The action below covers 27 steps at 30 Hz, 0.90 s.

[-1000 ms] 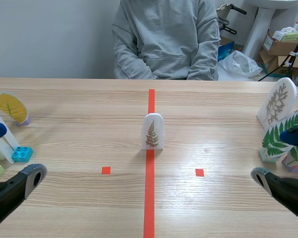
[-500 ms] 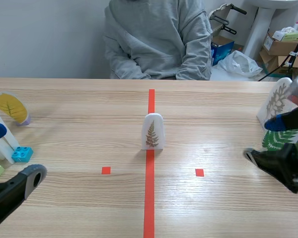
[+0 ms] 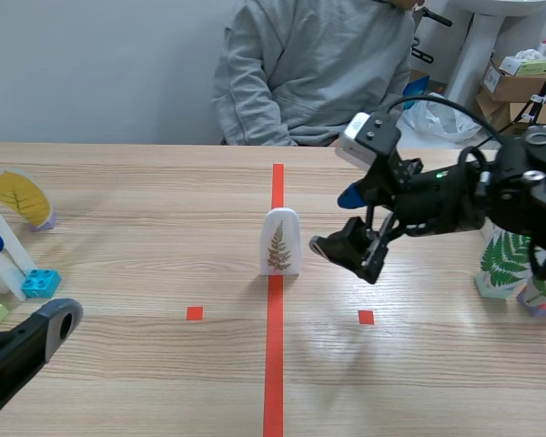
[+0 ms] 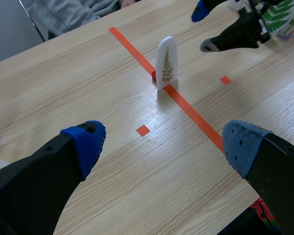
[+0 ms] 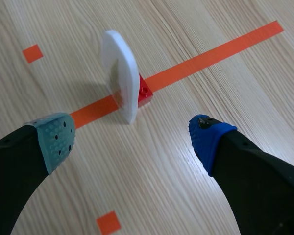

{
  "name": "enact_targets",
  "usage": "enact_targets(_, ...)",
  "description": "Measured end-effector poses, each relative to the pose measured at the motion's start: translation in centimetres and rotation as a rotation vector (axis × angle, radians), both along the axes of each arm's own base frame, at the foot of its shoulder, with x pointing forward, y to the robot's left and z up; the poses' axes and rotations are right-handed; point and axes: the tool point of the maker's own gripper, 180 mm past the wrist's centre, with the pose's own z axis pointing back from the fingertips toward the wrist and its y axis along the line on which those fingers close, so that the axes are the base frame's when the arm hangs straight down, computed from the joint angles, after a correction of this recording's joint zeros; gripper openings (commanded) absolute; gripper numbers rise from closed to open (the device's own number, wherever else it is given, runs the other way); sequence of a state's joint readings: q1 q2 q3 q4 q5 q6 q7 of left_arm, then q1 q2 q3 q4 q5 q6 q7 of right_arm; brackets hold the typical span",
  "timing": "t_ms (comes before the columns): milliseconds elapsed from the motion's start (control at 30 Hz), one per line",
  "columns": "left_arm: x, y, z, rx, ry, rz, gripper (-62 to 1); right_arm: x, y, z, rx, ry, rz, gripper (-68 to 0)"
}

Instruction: Do the leaf sorting experiment

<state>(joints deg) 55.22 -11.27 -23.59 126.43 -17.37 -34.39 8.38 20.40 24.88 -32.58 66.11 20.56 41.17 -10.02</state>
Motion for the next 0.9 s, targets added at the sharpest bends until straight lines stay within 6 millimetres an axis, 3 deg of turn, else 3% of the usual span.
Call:
enact_targets(167,-0.1,0.2,-0.4,0.034,0.004,-0.005,-9.7,1.1,2.8,-2.4,-0.001,0.035,0.011,-19.8)
enact_targets(400,-0.1,0.2,-0.4,0.034,0.004,-0.004,-9.7,0.8,6.9,-4.2,0.02,0.053,0.025,-19.8)
enact_targets(600,-0.1,0.2,-0.4,0.034,0.004,-0.004,-9.7,0.4,7.0,-5.2,0.011,0.076,0.024,-21.9)
enact_targets(767,-0.1,0.2,-0.4,0.034,0.004,-0.004,-9.7,0.6,6.0,-5.3,0.001,0.07,0.014,-28.8)
enact_targets(900,-0.1,0.2,-0.4,0.034,0.004,-0.004,-9.7,0.7,5.8,-5.1,0.006,0.063,0.011,-38.2)
